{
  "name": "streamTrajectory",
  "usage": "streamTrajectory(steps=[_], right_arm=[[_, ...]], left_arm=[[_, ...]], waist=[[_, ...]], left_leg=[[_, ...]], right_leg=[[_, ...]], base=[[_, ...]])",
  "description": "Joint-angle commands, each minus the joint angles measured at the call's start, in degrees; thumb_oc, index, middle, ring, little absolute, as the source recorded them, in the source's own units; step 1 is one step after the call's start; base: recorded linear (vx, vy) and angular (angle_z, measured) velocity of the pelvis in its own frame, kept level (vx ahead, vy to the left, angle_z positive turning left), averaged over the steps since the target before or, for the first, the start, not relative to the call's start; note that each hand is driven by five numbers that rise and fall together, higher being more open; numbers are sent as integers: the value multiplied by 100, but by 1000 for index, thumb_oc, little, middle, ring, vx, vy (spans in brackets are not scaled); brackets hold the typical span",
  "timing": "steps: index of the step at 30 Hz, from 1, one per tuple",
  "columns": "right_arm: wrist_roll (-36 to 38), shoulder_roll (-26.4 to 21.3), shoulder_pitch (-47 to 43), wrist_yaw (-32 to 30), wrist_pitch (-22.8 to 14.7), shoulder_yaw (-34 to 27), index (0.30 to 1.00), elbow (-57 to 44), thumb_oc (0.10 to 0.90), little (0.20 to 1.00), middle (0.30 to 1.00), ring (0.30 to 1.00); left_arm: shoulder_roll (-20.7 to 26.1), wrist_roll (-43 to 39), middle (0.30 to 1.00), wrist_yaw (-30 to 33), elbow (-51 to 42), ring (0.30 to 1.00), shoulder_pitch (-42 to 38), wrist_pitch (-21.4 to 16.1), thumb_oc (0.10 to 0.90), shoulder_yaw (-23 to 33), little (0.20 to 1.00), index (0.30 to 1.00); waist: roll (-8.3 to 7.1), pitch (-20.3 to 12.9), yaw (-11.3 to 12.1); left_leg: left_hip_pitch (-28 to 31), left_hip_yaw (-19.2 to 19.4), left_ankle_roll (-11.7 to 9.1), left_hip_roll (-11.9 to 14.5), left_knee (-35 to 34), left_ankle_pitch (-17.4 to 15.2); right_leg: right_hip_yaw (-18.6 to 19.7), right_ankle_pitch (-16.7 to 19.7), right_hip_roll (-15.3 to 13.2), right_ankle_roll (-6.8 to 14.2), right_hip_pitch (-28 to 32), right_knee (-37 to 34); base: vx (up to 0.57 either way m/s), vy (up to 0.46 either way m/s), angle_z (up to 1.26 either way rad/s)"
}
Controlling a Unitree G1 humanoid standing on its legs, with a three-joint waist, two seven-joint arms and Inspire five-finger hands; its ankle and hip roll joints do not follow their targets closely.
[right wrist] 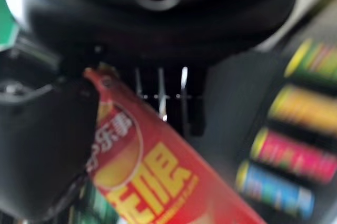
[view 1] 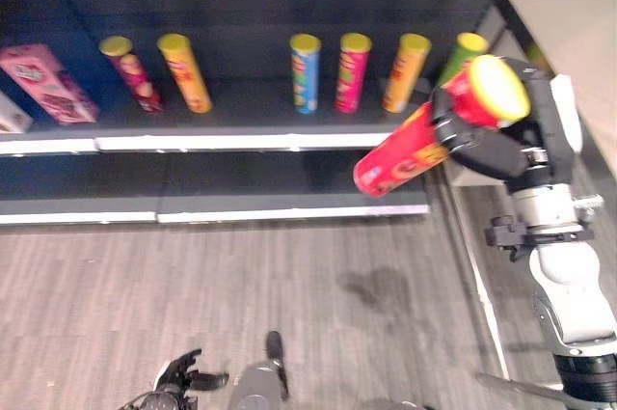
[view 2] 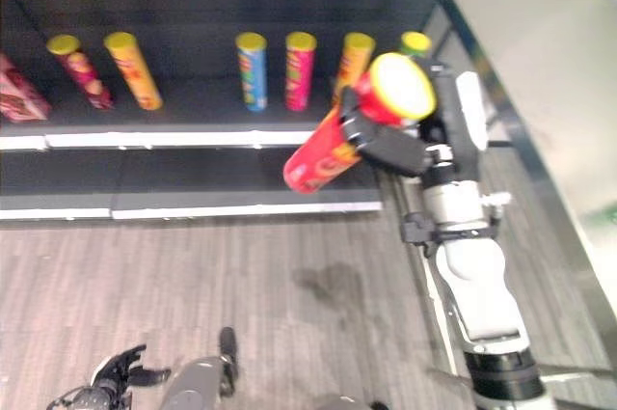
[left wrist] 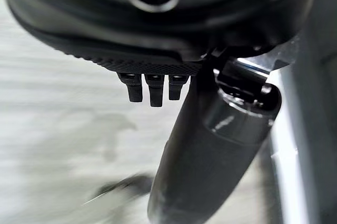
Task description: Put the goods on the table back onto the shelves and tidy them up.
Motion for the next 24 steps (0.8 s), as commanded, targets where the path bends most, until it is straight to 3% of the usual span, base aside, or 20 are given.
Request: streamTrajectory(steps=[1, 2, 3, 5, 6, 8, 13, 16, 17, 22, 24], right_arm=[[81, -209, -1208, -313, -559, -720, 300, 162, 400, 300, 300, 300], [80, -211, -1218, -314, -559, -714, 300, 165, 400, 300, 300, 300], [59, -197, -1191, -308, -601, -697, 300, 174, 400, 300, 300, 300], [-18, -161, -1132, -329, -608, -663, 300, 175, 400, 300, 300, 300], [-3, -143, -1025, -315, -623, -692, 300, 156, 400, 300, 300, 300], [-42, -72, -948, -283, -616, -715, 300, 109, 400, 300, 300, 300], [-59, 211, -490, -129, -603, -869, 300, -135, 400, 300, 300, 300], [-59, 211, -488, -129, -602, -871, 300, -137, 400, 300, 300, 300], [-79, 410, -247, -93, -609, -996, 300, -181, 400, 300, 300, 300], [-72, 448, -199, -23, -611, -950, 300, -213, 400, 300, 300, 300], [-38, 403, -287, -13, -675, -916, 300, -241, 400, 300, 300, 300]], left_arm=[[16, 2, 900, -39, -47, 900, 350, -98, 800, -143, 900, 900], [13, 3, 900, -39, -48, 900, 348, -97, 800, -138, 900, 900], [-29, -22, 900, -37, -51, 900, 342, -92, 800, -145, 900, 900], [-86, -9, 900, -40, -71, 900, 282, -85, 800, -137, 900, 900], [-143, 97, 900, -83, -172, 900, 267, -92, 800, -220, 900, 900], [-230, 163, 900, -127, -276, 900, 326, -110, 800, -251, 900, 900], [-331, 172, 900, -157, -369, 900, 501, -95, 800, -215, 900, 900], [-330, 172, 900, -157, -369, 900, 501, -95, 800, -216, 900, 900], [-344, 243, 900, -166, -435, 900, 613, -89, 800, -167, 900, 900], [-333, 263, 900, -176, -470, 900, 667, -95, 800, -135, 900, 900], [-256, 158, 900, -139, -681, 900, 557, -138, 800, -205, 900, 900]], waist=[[-170, -392, -109], [-166, -406, -115], [-198, -333, -175], [-258, -270, -254], [-295, -252, -342], [-311, -278, -350], [-219, -403, -348], [-219, -404, -347], [-136, -448, -367], [-140, -485, -373], [-251, -111, -373]], left_leg=[[402, -595, -544, 140, -288, -554], [371, -597, -542, 144, -288, -532], [487, -627, -519, 50, -288, -622], [550, -733, -483, -121, -288, -657], [657, -864, -449, -246, -288, -768], [729, -956, -411, -330, -288, -798], [829, -1002, -401, -290, -286, -860], [829, -1001, -402, -290, -286, -860], [865, -1005, -429, -229, -288, -860], [942, -891, -481, -186, -221, -946], [258, -812, -677, -194, 1090, -1194]], right_leg=[[-247, -60, 808, -184, 315, -1232], [-252, -24, 816, -190, 299, -1260], [-207, 22, 1114, -214, 72, -1358], [-131, 195, 1399, -193, -107, -1607], [119, 219, 1592, -221, -25, -1857], [300, 329, 1653, -291, 167, -2066], [285, 271, 1674, -292, 347, -2153], [285, 271, 1674, -292, 347, -2153], [226, 180, 1638, -297, 446, -2153], [164, 92, 1631, -316, 532, -2153], [62, 97, 1438, -393, 594, -2153]], base=[[88, 64, 46], [130, 82, 40], [114, 71, 42], [216, 79, 29], [252, 41, 19], [193, -22, 61], [109, -33, 52], [53, -17, -21], [99, -47, -39], [34, -30, -35], [-190, -26, -15]])
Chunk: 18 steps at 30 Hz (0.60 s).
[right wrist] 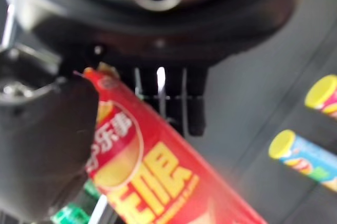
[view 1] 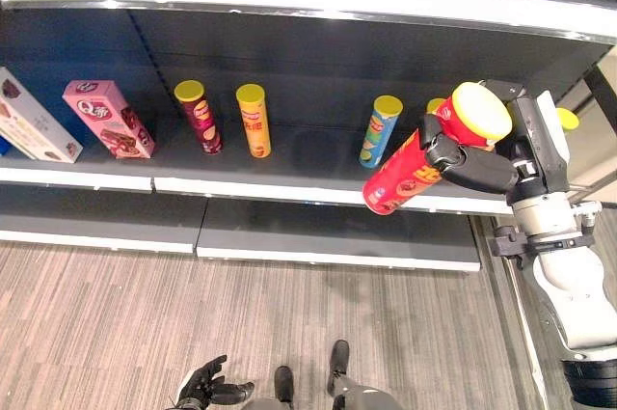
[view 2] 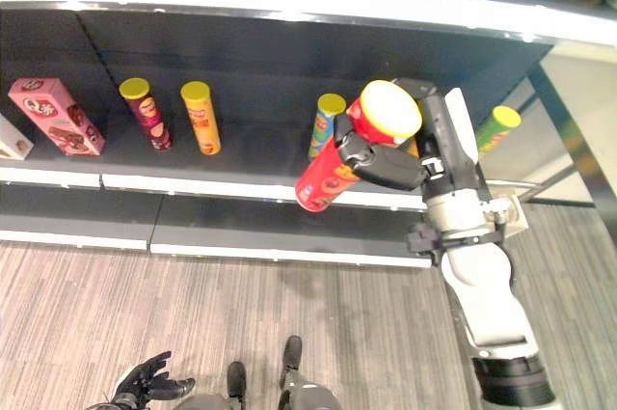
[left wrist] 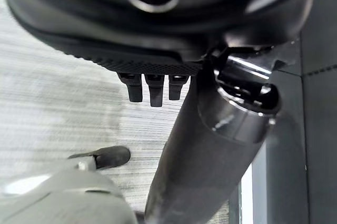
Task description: Put the goods on the table back onto the shelves and tidy them up.
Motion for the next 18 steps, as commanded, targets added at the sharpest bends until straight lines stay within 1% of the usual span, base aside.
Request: streamTrajectory(steps=[1, 2, 3, 4, 5, 6, 7, 8, 9, 10, 11, 12, 13, 14, 15, 16, 17, 18], right_arm=[[41, -434, -633, -175, -585, -517, 300, -452, 400, 300, 300, 300], [-20, -446, -614, -179, -554, -523, 300, -438, 400, 300, 300, 300], [-23, -447, -610, -181, -551, -523, 300, -442, 400, 300, 300, 300], [-83, -437, -609, -176, -527, -491, 300, -425, 400, 300, 300, 300], [-93, -430, -610, -170, -512, -461, 300, -402, 400, 300, 300, 300], [-63, -414, -590, -162, -496, -384, 300, -323, 400, 300, 300, 300], [-62, -415, -591, -163, -500, -381, 300, -318, 400, 300, 300, 300], [-94, -463, -541, -185, -485, -386, 300, -264, 400, 300, 300, 300], [-94, -467, -535, -186, -486, -388, 300, -264, 400, 300, 300, 300], [-92, -518, -491, -155, -472, -416, 300, -254, 400, 300, 300, 300], [-152, -519, -464, -165, -461, -471, 300, -280, 400, 300, 300, 300], [-205, -515, -456, -181, -431, -493, 300, -279, 400, 300, 300, 300], [-267, -504, -486, -223, -438, -480, 300, -245, 400, 300, 300, 300], [-333, -500, -506, -229, -406, -470, 300, -249, 400, 300, 300, 300], [-333, -500, -506, -229, -405, -470, 300, -249, 400, 300, 300, 300], [-418, -504, -566, -249, -374, -435, 300, -247, 400, 300, 300, 300], [-550, -458, -894, -318, -356, -215, 300, -225, 400, 300, 300, 300], [-581, -452, -996, -352, -350, -138, 300, -223, 400, 300, 300, 300]], left_arm=[[179, -94, 900, 35, -168, 900, -286, -252, 800, -120, 900, 900], [163, -91, 900, 23, -186, 900, -282, -247, 800, -123, 900, 900], [161, -90, 900, 23, -188, 900, -280, -246, 800, -125, 900, 900], [148, -78, 900, 15, -190, 900, -268, -240, 800, -115, 900, 900], [156, -78, 900, 24, -179, 900, -275, -251, 800, -115, 900, 900], [209, -63, 900, 67, -199, 900, -274, -268, 800, -130, 900, 900], [209, -63, 900, 68, -200, 900, -271, -269, 800, -131, 900, 900], [235, -73, 900, 91, -220, 900, -265, -266, 800, -155, 900, 900], [232, -73, 900, 92, -221, 900, -262, -265, 800, -160, 900, 900], [218, -90, 900, 84, -233, 900, -239, -289, 800, -178, 900, 900], [202, -70, 900, 64, -247, 900, -211, -279, 800, -203, 900, 900], [191, -39, 900, 48, -238, 900, -203, -274, 800, -214, 900, 900], [198, 20, 900, 50, -188, 900, -218, -283, 800, -231, 900, 900], [205, 32, 900, 41, -174, 900, -222, -289, 800, -227, 900, 900], [205, 32, 900, 41, -174, 900, -222, -289, 800, -226, 900, 900], [249, 66, 900, 34, -181, 900, -237, -297, 800, -230, 900, 900], [360, 73, 900, 86, -131, 900, -303, -324, 800, -194, 900, 900], [390, 59, 900, 123, -105, 900, -321, -327, 800, -176, 900, 900]], waist=[[-83, 116, 42], [-58, 119, 39], [-52, 123, 43], [-57, 107, 55], [-78, 106, 69], [-100, 74, 80], [-98, 68, 77], [-32, 38, 97], [-25, 34, 94], [100, -47, 73], [197, -92, 55], [268, -124, 40], [301, -131, 31], [313, -131, 24], [312, -130, 28], [320, -109, 30], [289, 0, 117], [287, 42, 142]], left_leg=[[-831, -202, -690, 422, 1807, -595], [-892, -154, -681, 568, 1837, -593], [-888, -152, -684, 575, 1846, -601], [-888, -152, -673, 696, 1730, -543], [-910, -232, -680, 794, 1600, -462], [-873, -433, -749, 1072, 1210, -136], [-855, -435, -759, 1076, 1166, -112], [-875, -668, -868, 1305, 711, 204], [-843, -670, -876, 1310, 643, 243], [-672, -704, -937, 1386, 142, 281], [-598, -718, -1015, 1402, -28, 300], [-589, -733, -1059, 1344, -68, 258], [-561, -725, -1044, 1252, -68, 234], [-527, -674, -1030, 1177, -68, 207], [-524, -669, -1029, 1176, -68, 206], [-491, -612, -1004, 1112, -68, 173], [-473, -444, -882, 944, -50, 110], [-492, -417, -846, 918, -35, 97]], right_leg=[[-198, -721, -397, 393, 676, 43], [-228, -748, -417, 405, 721, 43], [-226, -749, -412, 403, 726, 43], [-238, -746, -449, 432, 741, 43], [-223, -734, -495, 457, 733, 43], [-196, -744, -607, 529, 685, 43], [-200, -746, -600, 524, 684, 43], [-163, -810, -648, 600, 669, 43], [-170, -813, -640, 594, 672, 43], [-133, -870, -642, 671, 682, 43], [-135, -857, -645, 697, 676, 43], [-111, -818, -682, 716, 626, 43], [-89, -739, -762, 746, 587, 43], [-55, -692, -820, 763, 569, 43], [-51, -692, -821, 764, 569, 43], [-13, -636, -898, 794, 538, 43], [119, -468, -1091, 869, 391, 43], [153, -430, -1130, 884, 341, 43]], base=[[-117, 62, 22], [-14, 77, 40], [39, 77, 38], [45, 86, 16], [90, 221, -18], [65, 175, -21], [96, 281, -26], [54, 141, -18], [106, 269, -12], [89, 199, -16], [96, 285, -19], [49, 265, -19], [32, 254, -15], [22, 174, -17], [19, 162, -21], [-28, 288, -5], [-51, 332, 5], [-72, 287, -9]])
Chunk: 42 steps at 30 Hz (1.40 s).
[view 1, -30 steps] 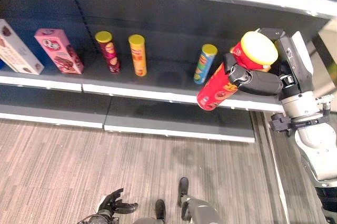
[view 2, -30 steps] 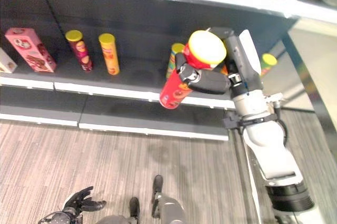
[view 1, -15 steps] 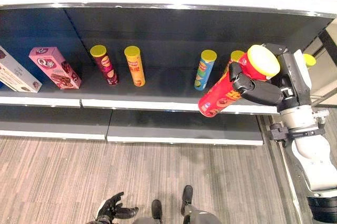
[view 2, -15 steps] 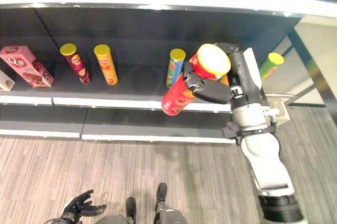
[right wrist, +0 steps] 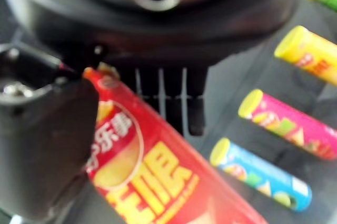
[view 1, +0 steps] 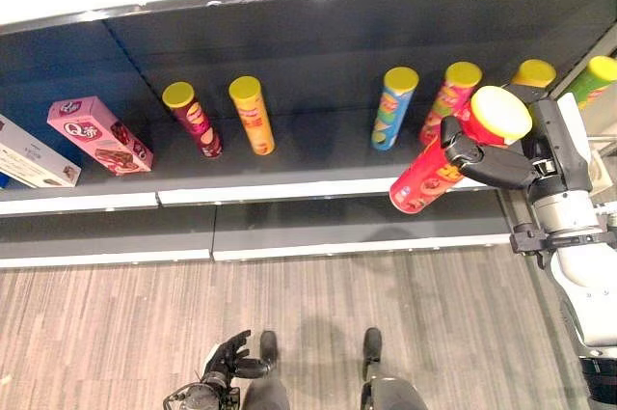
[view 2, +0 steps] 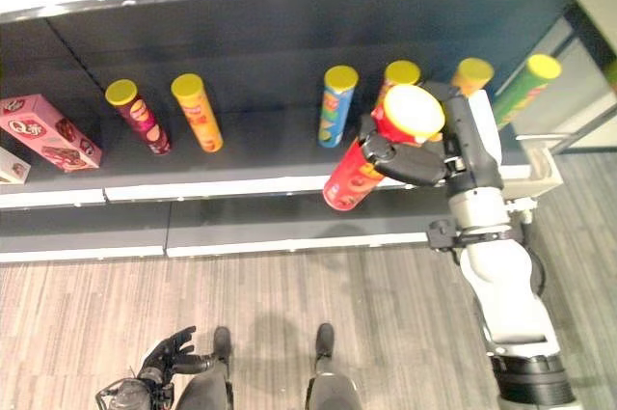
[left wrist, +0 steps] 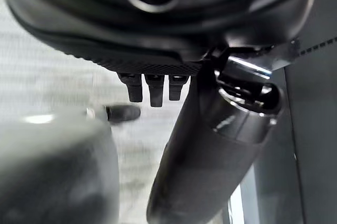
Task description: Put the goods on the table back onto the shelves and tidy them up.
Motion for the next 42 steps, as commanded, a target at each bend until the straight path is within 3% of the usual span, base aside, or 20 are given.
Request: streamTrajectory(steps=[1, 13, 22, 28, 29, 30, 42], right_arm=[[-206, -234, -1155, -331, -489, 135, 300, -625, 400, 300, 300, 300], [-911, -321, -1443, -489, -317, 576, 300, -468, 400, 300, 300, 300], [-2827, 343, -2611, -1910, 171, 1256, 300, 351, 400, 300, 300, 300], [-2835, 345, -2627, -1921, 170, 1269, 300, 364, 400, 300, 300, 300], [-3068, 397, -2772, -2161, 287, 1298, 300, 540, 400, 300, 300, 300], [-3516, 268, -3227, -2870, 624, 1228, 300, 1160, 400, 300, 300, 300], [-3630, 191, -3352, -3211, 761, 1118, 300, 1351, 400, 300, 300, 300]], left_arm=[[604, 61, 900, 148, 13, 900, 154, -282, 800, 33, 900, 900], [502, -32, 900, 214, 66, 900, 197, -258, 800, -9, 900, 900], [523, -33, 900, 600, -97, 900, 104, -249, 800, -349, 900, 900], [520, -34, 900, 602, -97, 900, 101, -248, 800, -346, 900, 900], [529, -47, 900, 690, -96, 900, 98, -269, 800, -387, 900, 900], [564, -68, 900, 854, -201, 900, 37, -322, 800, -556, 900, 900], [562, -64, 900, 934, -274, 900, 11, -364, 800, -617, 900, 900]], waist=[[-118, -426, 329], [-193, -337, 412], [49, -109, 675], [51, -105, 665], [89, -68, 742], [215, 52, 906], [254, 157, 975]], left_leg=[[62, 280, -105, 228, 73, -508], [-112, 260, -14, 139, 182, -533], [-404, 8, -44, 147, 82, -379], [-407, 2, -44, 147, 83, -379], [-440, -50, -44, 134, 72, -368], [-649, -253, -49, 80, 63, -321], [-759, -328, -53, 49, 66, -297]], right_leg=[[-20, -458, -161, 418, 64, 36], [-3, -362, -336, 481, -74, 36], [-220, -411, -323, 467, -200, 64], [-226, -411, -323, 467, -199, 64], [-268, -420, -342, 470, -205, 73], [-433, -448, -415, 487, -284, 151], [-504, -453, -437, 508, -319, 148]], base=[[-47, 127, -43], [22, 7, -6], [8, -14, 11], [1, 0, 11], [-4, -35, 0], [-6, -36, -1], [-6, -3, 14]])
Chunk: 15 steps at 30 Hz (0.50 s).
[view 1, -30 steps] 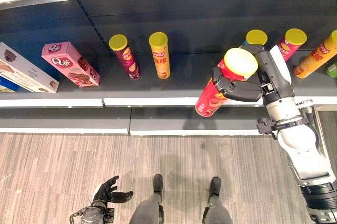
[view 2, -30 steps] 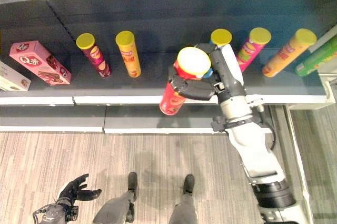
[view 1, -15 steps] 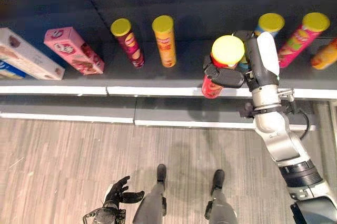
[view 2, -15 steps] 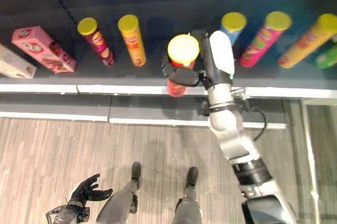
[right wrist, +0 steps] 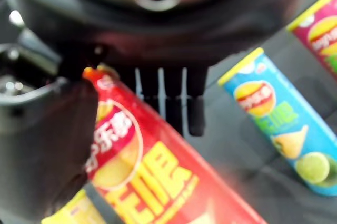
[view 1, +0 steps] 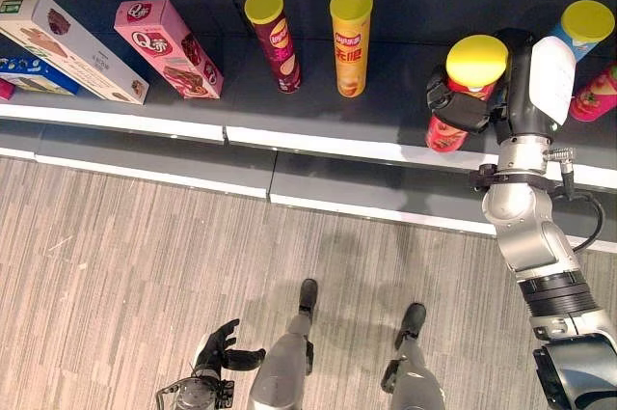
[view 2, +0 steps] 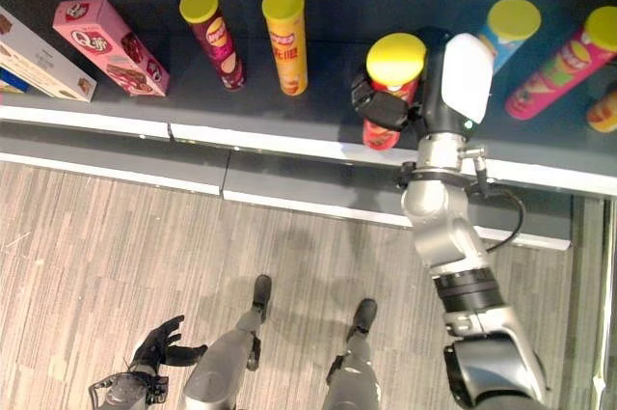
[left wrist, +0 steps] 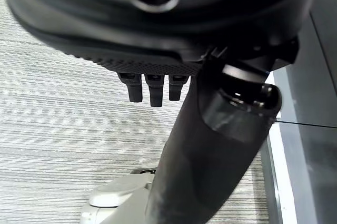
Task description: Put the goods on the table back onto the shelves and tidy them up.
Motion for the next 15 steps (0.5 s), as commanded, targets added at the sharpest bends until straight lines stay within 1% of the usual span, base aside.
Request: streamTrajectory(steps=[1, 3, 12, 15], right_arm=[[-272, -382, -906, -682, -311, -49, 300, -708, 400, 300, 300, 300], [-303, -598, -1325, -823, -248, 89, 300, -475, 400, 300, 300, 300], [-277, -963, -1826, -1090, -82, 171, 300, -130, 400, 300, 300, 300], [-238, -1005, -1929, -1146, -66, 190, 300, -81, 400, 300, 300, 300]], left_arm=[[442, -77, 900, 257, -48, 900, 14, -228, 800, -220, 900, 900], [492, -104, 900, 290, -153, 900, -35, -289, 800, -294, 900, 900], [523, -154, 900, 361, -146, 900, -164, -330, 800, -364, 900, 900], [527, -163, 900, 367, -170, 900, -185, -336, 800, -393, 900, 900]], waist=[[-136, -310, 99], [-106, -198, 182], [-61, -90, 237], [-56, -77, 244]], left_leg=[[46, -85, -117, 111, 60, -495], [-150, -142, -147, 101, 61, -431], [-360, -214, -169, 59, 53, -378], [-401, -231, -173, 56, 53, -369]], right_leg=[[-40, -472, -333, 404, 213, 164], [-86, -449, -347, 410, 70, 188], [-146, -411, -387, 439, -80, 198], [-154, -411, -394, 444, -107, 203]], base=[[-94, -16, 2], [-88, -12, 2], [-17, 6, 10], [-1, 2, 1]])
